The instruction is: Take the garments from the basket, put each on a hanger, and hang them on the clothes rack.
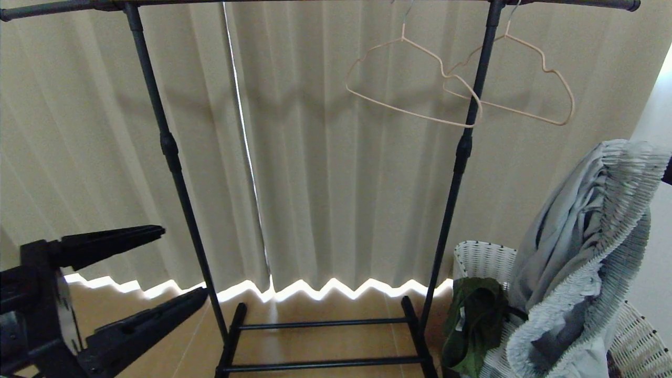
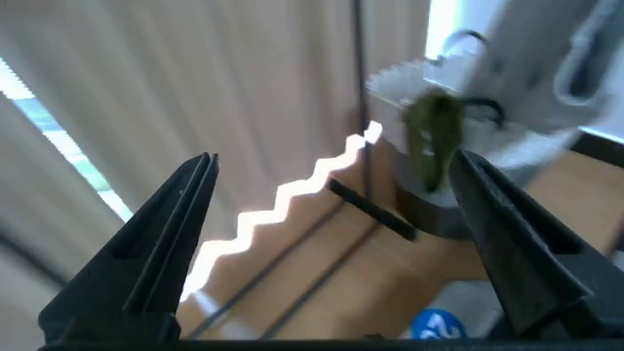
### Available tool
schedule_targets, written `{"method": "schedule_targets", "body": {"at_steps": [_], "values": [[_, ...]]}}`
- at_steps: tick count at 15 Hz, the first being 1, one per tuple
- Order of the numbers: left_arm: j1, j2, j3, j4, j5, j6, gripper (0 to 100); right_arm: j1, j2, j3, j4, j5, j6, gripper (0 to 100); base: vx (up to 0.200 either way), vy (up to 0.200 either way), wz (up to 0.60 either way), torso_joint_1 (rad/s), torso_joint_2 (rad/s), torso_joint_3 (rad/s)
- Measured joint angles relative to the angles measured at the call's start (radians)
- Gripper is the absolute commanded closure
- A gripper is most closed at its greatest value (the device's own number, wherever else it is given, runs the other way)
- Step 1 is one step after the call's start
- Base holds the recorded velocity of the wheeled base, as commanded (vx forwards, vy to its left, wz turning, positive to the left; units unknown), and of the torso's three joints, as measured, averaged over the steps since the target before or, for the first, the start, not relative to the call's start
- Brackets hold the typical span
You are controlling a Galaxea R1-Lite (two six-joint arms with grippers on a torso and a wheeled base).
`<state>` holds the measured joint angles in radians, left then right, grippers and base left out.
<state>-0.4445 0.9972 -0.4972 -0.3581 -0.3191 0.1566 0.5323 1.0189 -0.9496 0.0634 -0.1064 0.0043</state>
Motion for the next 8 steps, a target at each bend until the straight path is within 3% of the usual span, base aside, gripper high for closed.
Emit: {"method": "schedule_targets", "body": {"at_steps": [5, 8], "values": [[-0.377, 0.200, -0.070, -0.086, 0.125, -0.110, 0, 0.117, 0.036, -0.064, -0.002, 0.000, 0.031, 100, 0.000, 0.000, 0.00, 0.000, 0.00, 0.000], [-0.534, 0.359, -0.152, -0.160, 0.195, -0.186, 0, 0.134, 0.046, -0.076, -0.003, 0.000, 0.031, 100, 0.000, 0.000, 0.00, 0.000, 0.00, 0.000]]}}
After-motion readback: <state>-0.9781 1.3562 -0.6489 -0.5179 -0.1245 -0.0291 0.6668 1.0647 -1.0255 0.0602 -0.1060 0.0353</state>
